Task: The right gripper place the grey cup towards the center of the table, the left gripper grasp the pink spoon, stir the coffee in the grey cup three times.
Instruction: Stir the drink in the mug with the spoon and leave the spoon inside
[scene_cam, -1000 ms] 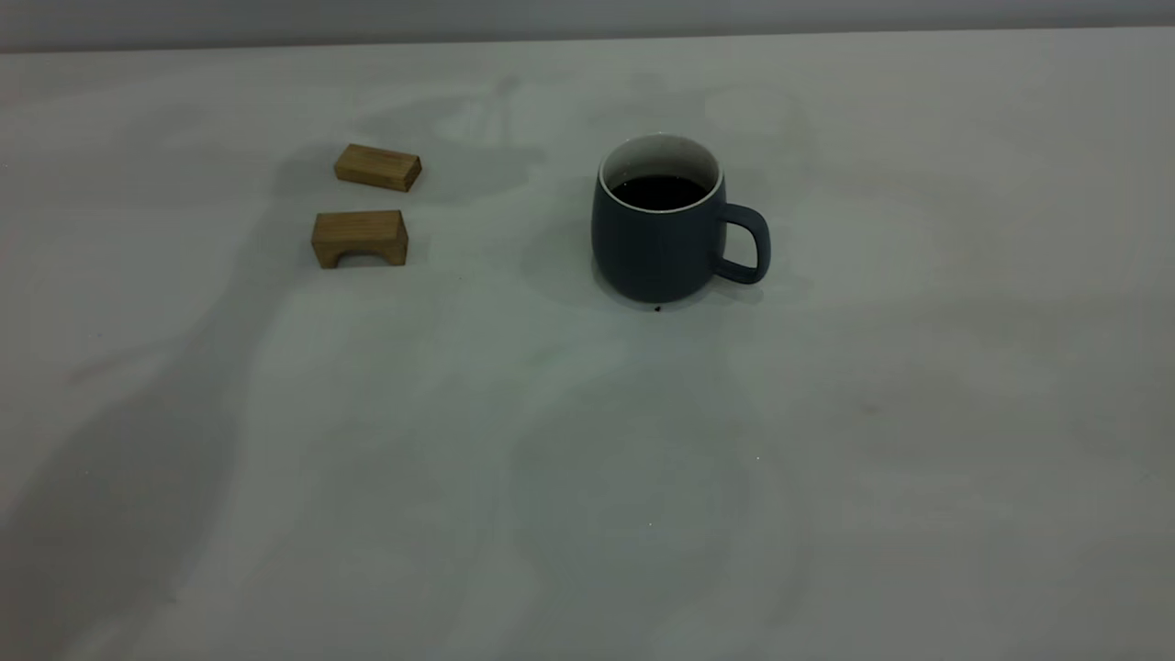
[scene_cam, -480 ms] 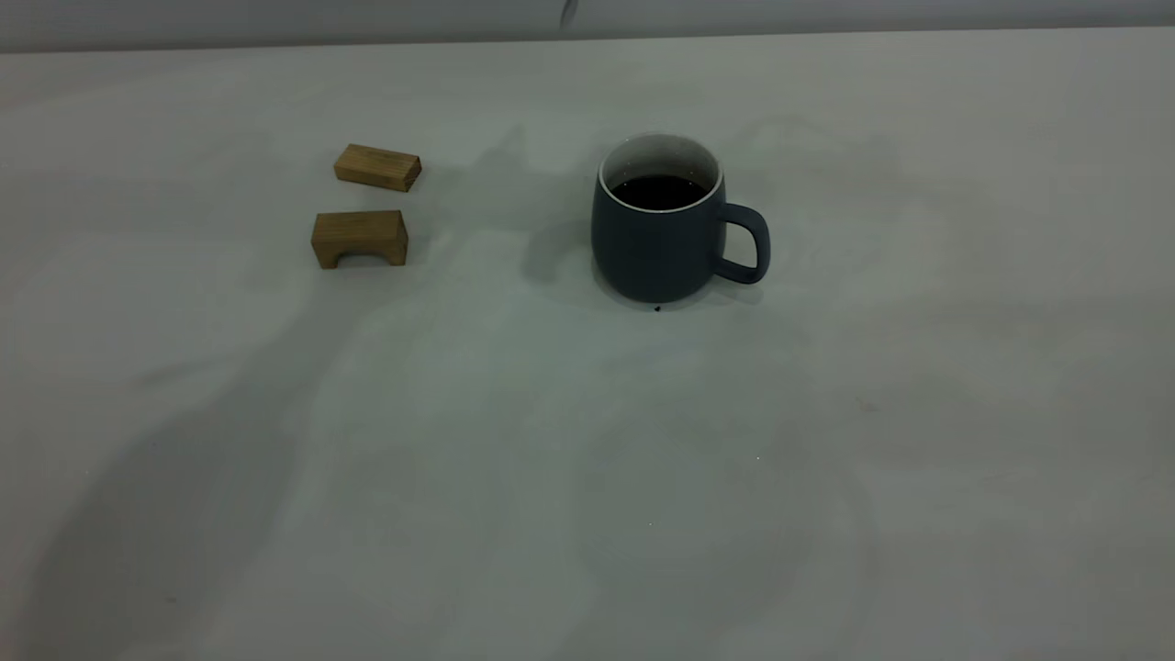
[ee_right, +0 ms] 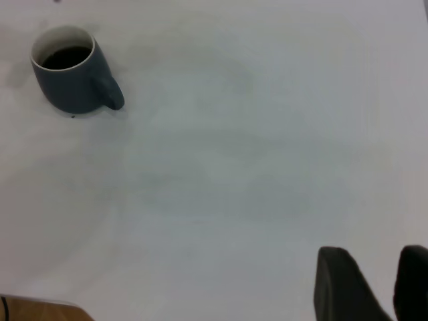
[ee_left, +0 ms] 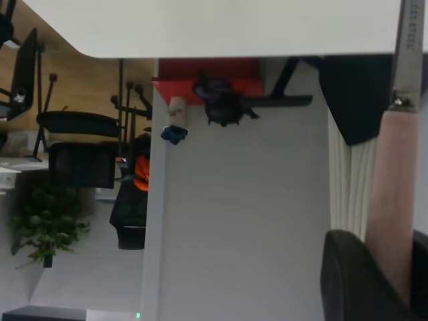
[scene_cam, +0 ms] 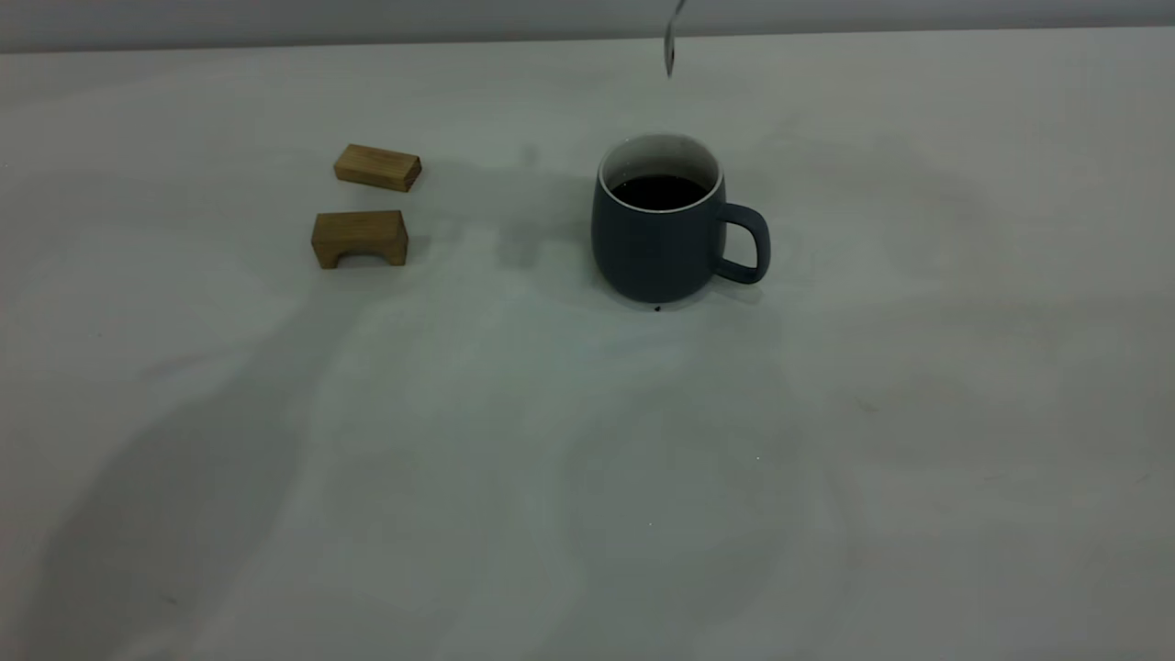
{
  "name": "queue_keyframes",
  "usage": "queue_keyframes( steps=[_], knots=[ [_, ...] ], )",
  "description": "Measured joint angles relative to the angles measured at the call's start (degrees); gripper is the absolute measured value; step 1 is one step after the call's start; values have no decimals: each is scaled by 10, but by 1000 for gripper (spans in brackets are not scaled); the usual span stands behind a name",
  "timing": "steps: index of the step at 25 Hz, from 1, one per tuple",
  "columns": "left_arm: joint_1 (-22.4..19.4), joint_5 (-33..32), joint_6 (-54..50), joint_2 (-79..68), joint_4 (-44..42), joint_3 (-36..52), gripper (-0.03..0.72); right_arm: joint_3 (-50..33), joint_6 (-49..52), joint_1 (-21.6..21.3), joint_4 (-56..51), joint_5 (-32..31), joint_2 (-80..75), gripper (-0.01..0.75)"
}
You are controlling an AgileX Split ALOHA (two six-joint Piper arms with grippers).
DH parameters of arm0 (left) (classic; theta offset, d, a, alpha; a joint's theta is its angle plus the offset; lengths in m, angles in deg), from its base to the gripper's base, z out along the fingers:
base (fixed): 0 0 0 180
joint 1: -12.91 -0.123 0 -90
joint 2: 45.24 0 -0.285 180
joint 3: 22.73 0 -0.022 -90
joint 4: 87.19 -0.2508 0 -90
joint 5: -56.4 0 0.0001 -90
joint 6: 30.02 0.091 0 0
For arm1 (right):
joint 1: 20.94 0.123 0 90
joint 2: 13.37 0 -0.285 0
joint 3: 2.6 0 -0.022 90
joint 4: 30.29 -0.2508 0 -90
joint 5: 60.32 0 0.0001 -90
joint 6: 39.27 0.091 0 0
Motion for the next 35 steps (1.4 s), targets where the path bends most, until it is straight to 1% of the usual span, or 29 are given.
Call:
queue_keyframes(
  steps=[7,17,20,22,25,27,29,32,35],
  knots=[
    [-1,0,-6,-33,1,0,170,0,0,0,0,0,0,238],
    [-1,0,-15,-67,-46,0,170,0,0,0,0,0,0,238],
    [-1,0,8,-79,-66,0,170,0,0,0,0,0,0,238],
    [-1,0,42,-89,-70,0,170,0,0,0,0,0,0,238],
    [-1,0,107,-104,-47,0,170,0,0,0,0,0,0,238],
    [-1,0,142,-114,-6,0,170,0,0,0,0,0,0,238],
    [-1,0,153,-123,34,0,170,0,0,0,0,0,0,238],
    [-1,0,130,-129,69,0,170,0,0,0,0,0,0,238],
    [-1,0,59,-131,61,0,170,0,0,0,0,0,0,238]
  ],
)
